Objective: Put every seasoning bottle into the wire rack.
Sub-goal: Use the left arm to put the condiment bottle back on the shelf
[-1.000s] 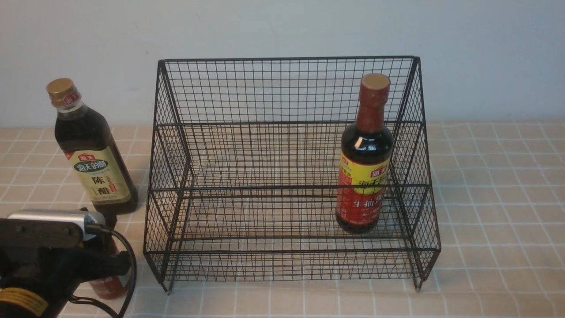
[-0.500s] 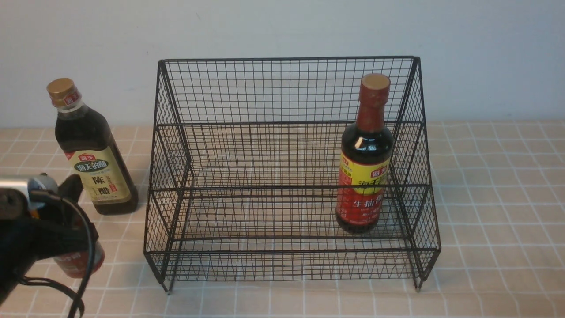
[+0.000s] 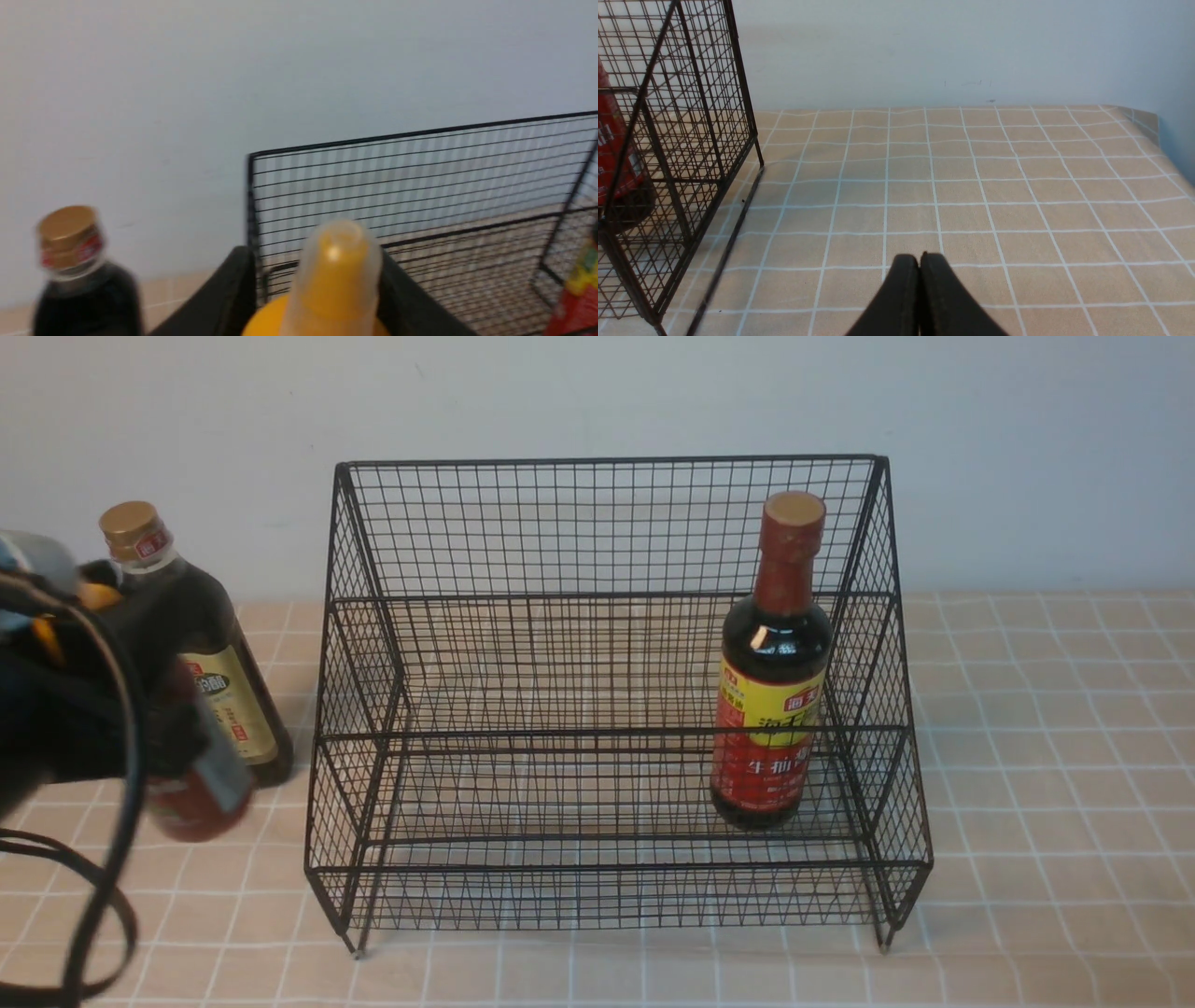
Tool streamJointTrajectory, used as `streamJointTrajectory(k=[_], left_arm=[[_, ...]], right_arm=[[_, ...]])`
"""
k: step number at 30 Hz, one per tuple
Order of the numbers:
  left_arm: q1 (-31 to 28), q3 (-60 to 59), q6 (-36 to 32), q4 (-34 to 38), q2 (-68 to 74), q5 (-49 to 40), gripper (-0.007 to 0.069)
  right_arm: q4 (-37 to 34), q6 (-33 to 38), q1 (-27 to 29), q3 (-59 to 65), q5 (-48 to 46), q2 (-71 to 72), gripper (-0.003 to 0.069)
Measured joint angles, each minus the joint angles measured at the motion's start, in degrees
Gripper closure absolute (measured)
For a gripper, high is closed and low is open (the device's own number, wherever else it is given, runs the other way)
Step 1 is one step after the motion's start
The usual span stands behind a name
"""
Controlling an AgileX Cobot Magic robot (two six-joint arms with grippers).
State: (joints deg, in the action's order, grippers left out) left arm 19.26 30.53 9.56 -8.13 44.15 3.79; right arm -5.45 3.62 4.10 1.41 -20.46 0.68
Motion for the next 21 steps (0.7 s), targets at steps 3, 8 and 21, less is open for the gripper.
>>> streamJointTrajectory(k=[3,8,21], left_arm=[[4.9,0.0,0.0,0.0,3.8,3.6,0.0363],[8.5,0.0,0.0,-0.2,12.5,12.9,0.0363],[8.8,0.2,0.3,-0.4,30.0,27.3,0.0363]], right_arm=[[0.0,0.0,0.0,0.0,0.0,0.0,0.0673],[0.0,0.0,0.0,0.0,0.0,0.0,0.0673],[0.0,0.1,0.0,0.0,0.0,0.0,0.0673]])
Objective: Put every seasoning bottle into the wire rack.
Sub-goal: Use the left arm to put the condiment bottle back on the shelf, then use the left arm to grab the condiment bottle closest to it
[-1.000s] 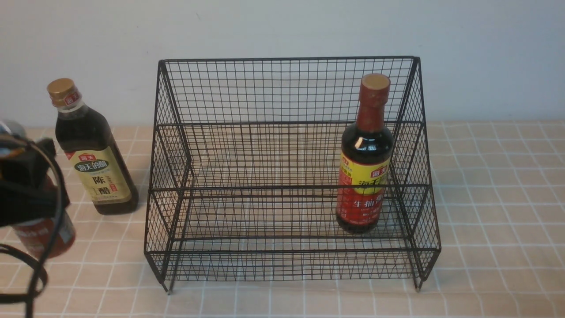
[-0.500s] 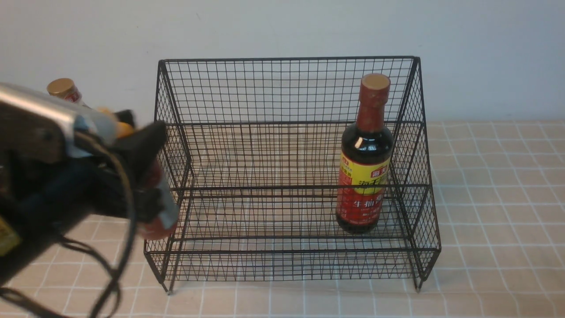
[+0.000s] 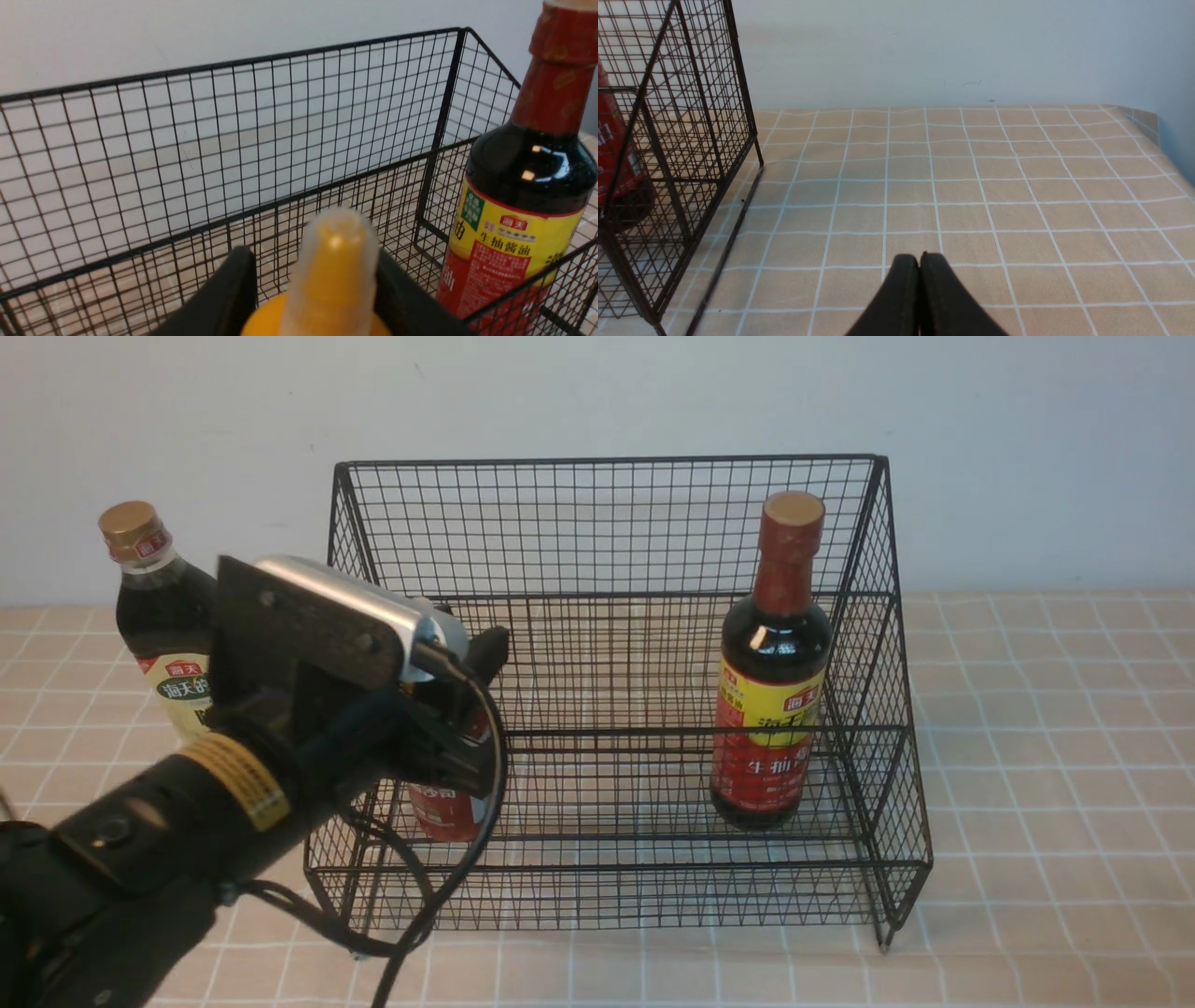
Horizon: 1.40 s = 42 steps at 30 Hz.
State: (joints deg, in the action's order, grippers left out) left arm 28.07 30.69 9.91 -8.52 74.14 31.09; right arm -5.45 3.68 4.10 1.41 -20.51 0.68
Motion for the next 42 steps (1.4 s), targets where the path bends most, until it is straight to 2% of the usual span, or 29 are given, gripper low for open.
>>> streamJointTrajectory(k=[21,29,37,42], left_arm=[[0.2,0.3,2.8,-0.5,9.7,0.5,0.0361],[0.2,0.6,2.8,-0.5,9.7,0.2,0.0282],[0.2,0.7,2.7,-0.4,5.6,-1.7,0.0263],[0.1,1.6,-0.4,1.3,-2.0,-6.2,0.0272]], right_arm=[[0.0,0.0,0.0,0.0,0.0,0.0,0.0673],[0.0,0.0,0.0,0.0,0.0,0.0,0.0673],[0.0,0.0,0.0,0.0,0.0,0.0,0.0673],[0.0,0.0,0.0,0.0,0.0,0.0,0.0673]])
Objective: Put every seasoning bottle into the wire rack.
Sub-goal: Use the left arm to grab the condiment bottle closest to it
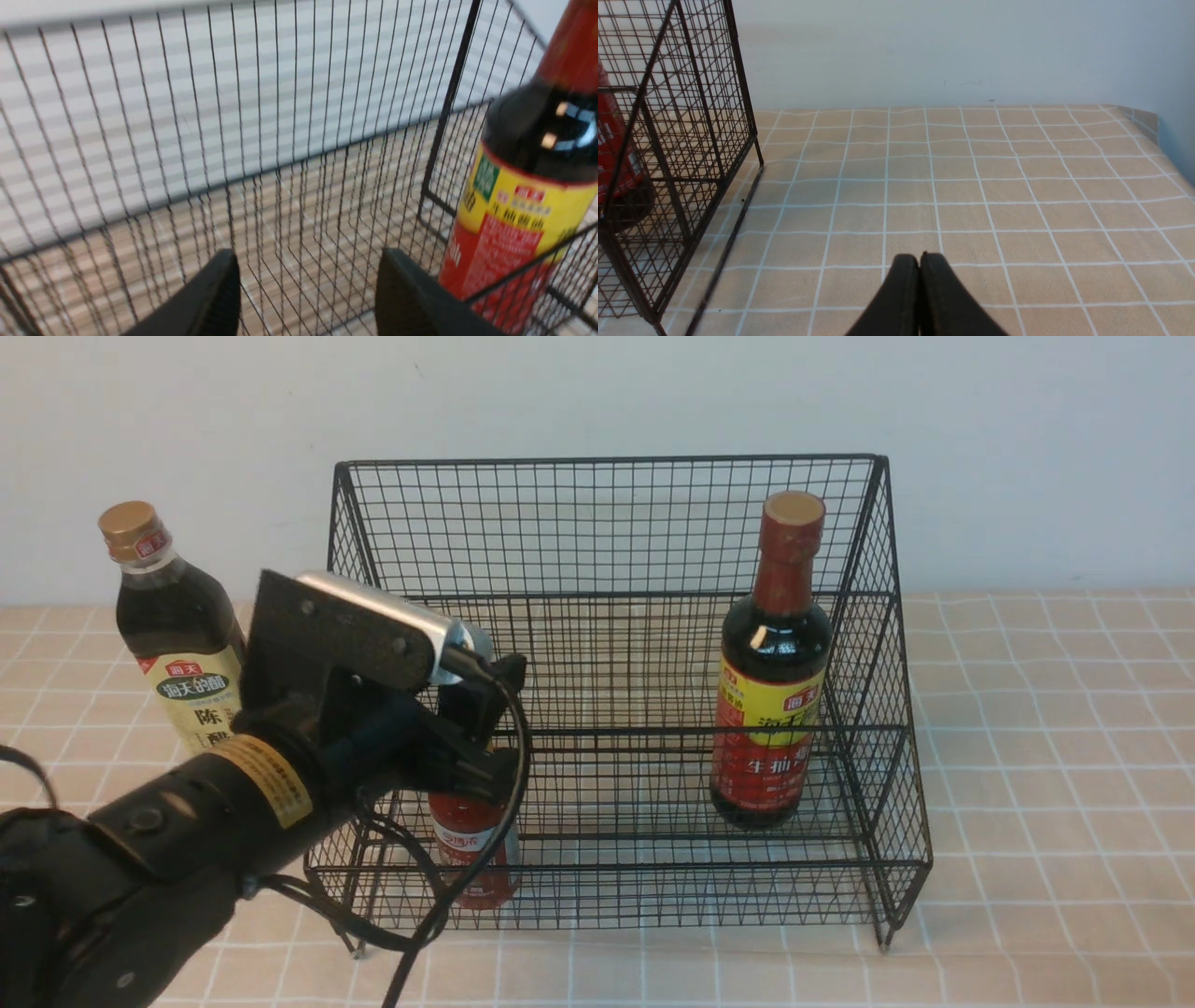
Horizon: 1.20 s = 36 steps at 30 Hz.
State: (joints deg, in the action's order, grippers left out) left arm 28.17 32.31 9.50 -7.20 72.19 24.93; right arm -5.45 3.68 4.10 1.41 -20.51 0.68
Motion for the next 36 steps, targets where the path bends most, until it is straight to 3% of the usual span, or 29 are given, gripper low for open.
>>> streamJointTrajectory(k=[4,7,11,17,19,26,30,36], left_arm=[[-2.0,2.4,-4.5,3.9,-5.5,-8.8,0.032],[-7.2,5.6,-8.9,7.7,-10.7,-18.1,0.0444],[-15.3,8.2,-11.0,8.6,-15.0,-23.2,0.0592],[-31.2,9.0,-10.9,9.0,-15.9,-21.3,0.0627],[-32.5,9.0,-10.6,9.0,-15.6,-20.1,0.0623],[-33.3,9.0,-9.5,9.0,-10.4,-9.5,0.0493],[-32.3,9.0,-8.3,6.9,-4.3,-3.5,0.0321],[-32.1,10.5,-5.1,4.9,3.5,-0.2,0.0136]], right_arm=[[0.0,0.0,0.0,0.0,0.0,0.0,0.0673],[0.0,0.0,0.0,0.0,0.0,0.0,0.0673],[0.0,0.0,0.0,0.0,0.0,0.0,0.0673],[0.0,-0.1,0.0,0.0,0.0,0.0,0.0673],[0.0,-0.1,0.0,0.0,0.0,0.0,0.0673],[0.0,-0.7,0.0,0.0,0.0,0.0,0.0673],[0.0,-0.7,0.0,0.0,0.0,0.0,0.0673],[0.0,-0.7,0.0,0.0,0.0,0.0,0.0673]])
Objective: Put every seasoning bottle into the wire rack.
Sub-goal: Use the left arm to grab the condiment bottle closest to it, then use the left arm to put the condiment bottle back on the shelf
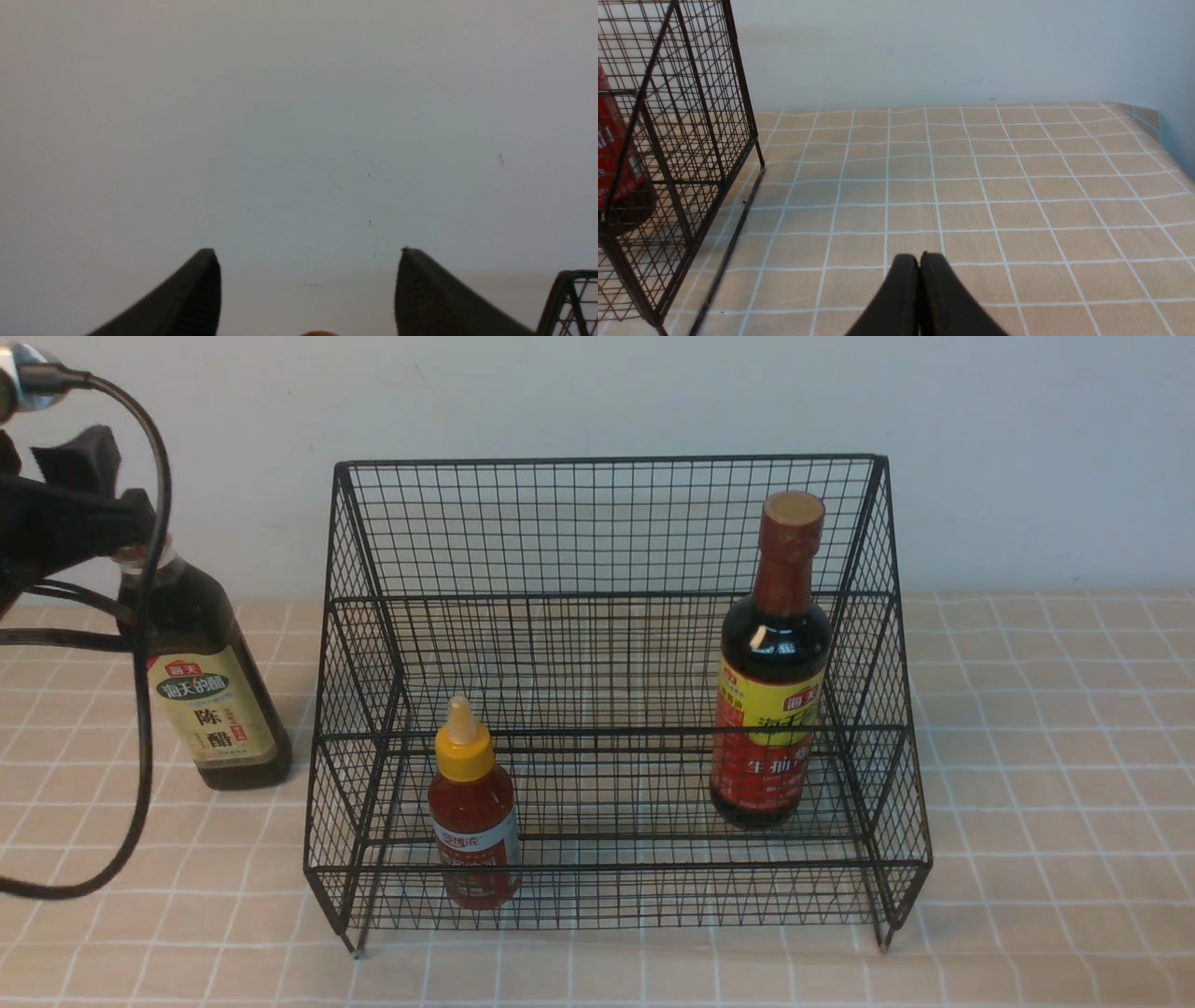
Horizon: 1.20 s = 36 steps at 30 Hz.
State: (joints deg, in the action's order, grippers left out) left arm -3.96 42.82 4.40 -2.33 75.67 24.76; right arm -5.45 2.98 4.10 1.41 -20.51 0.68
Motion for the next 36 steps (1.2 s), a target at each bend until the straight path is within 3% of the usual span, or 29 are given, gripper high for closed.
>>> streamJointTrajectory(k=[4,17,19,23,26,36], left_arm=[[0.0,2.1,0.7,0.0,5.0,0.8,0.0087],[0.0,3.0,1.0,-0.1,13.5,2.7,0.0085],[0.0,3.0,1.0,-0.1,14.2,2.7,0.0111],[0.1,3.1,1.2,-0.2,14.5,2.8,0.0325],[0.2,3.4,1.2,-0.3,13.9,1.6,0.0319],[0.2,10.4,1.1,-1.1,4.4,-14.3,0.0321]], right_arm=[[0.0,0.0,0.0,0.0,0.0,0.0,0.0673],[0.0,0.0,0.0,0.0,0.0,0.0,0.0673],[0.0,0.0,0.0,0.0,0.0,0.0,0.0673],[0.0,0.0,0.0,0.0,0.0,0.0,0.0673],[0.0,0.0,0.0,0.0,0.0,0.0,0.0673],[0.0,0.0,0.0,0.0,0.0,0.0,0.0673]])
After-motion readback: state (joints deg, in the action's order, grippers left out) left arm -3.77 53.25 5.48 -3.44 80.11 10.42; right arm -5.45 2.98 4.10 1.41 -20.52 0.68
